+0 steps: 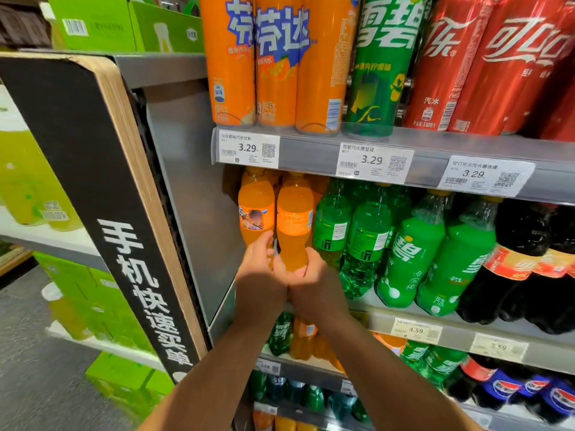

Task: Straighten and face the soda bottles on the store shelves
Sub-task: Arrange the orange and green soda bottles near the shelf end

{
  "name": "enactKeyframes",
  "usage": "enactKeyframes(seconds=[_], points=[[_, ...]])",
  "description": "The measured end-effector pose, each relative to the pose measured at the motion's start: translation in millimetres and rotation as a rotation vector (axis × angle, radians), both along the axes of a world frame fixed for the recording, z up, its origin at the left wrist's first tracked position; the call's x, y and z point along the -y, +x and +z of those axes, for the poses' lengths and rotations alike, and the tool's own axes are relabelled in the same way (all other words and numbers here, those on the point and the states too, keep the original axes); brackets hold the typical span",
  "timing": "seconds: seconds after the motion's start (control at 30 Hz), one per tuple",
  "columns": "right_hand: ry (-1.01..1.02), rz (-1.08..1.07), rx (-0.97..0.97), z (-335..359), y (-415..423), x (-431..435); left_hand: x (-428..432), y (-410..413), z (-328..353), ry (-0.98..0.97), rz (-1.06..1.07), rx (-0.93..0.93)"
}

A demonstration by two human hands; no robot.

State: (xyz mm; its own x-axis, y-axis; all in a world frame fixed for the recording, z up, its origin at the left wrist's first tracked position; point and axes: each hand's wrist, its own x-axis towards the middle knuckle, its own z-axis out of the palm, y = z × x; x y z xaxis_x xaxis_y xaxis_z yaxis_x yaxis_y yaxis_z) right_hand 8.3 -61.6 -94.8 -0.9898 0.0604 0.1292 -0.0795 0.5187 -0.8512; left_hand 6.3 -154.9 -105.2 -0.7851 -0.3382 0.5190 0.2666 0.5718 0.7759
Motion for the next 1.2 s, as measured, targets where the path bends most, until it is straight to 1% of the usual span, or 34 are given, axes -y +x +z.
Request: enactKeyframes(seconds=[0.17,0.3,0.4,0.6,0.73,0.93,1.07,1.13,1.2], points=[[0.045,0.051,0.023,-3.7,-9.2,-4.3,-2.6,-5.4,-5.8,0.024,-0.094,0.143],[0.041,0.061,0.049,-1.5,-10.8,-7.0,-6.4,-5.2,5.6,0.168,-0.211,0.261],[0.065,0.076,0.096,1.4,-9.2,-11.1,-10.9,3.7,16.1,0.224,-0.262,0.249],[0.140,0.092,0.107,11.6,2.6,-13.7,-9.6,14.6,19.4,0.203,-0.273,0.268],[0.130,0.092,0.087,14.9,9.7,-13.9,-9.0,17.6,19.2,0.225,-0.274,0.266],[0.111,0.075,0.123,10.1,11.0,-10.7,-8.5,17.9,15.5,0.227,-0.300,0.260],[0.137,0.061,0.113,-0.3,22.1,-11.0,-3.7,22.0,-4.6,0.214,-0.279,0.293],[0.098,0.045,0.101,-16.5,34.5,-16.8,3.5,32.5,-25.3,0.191,-0.238,0.320],[0.035,-0.017,0.126,-42.4,53.2,-26.0,13.2,50.2,-53.2,0.173,-0.198,0.296]])
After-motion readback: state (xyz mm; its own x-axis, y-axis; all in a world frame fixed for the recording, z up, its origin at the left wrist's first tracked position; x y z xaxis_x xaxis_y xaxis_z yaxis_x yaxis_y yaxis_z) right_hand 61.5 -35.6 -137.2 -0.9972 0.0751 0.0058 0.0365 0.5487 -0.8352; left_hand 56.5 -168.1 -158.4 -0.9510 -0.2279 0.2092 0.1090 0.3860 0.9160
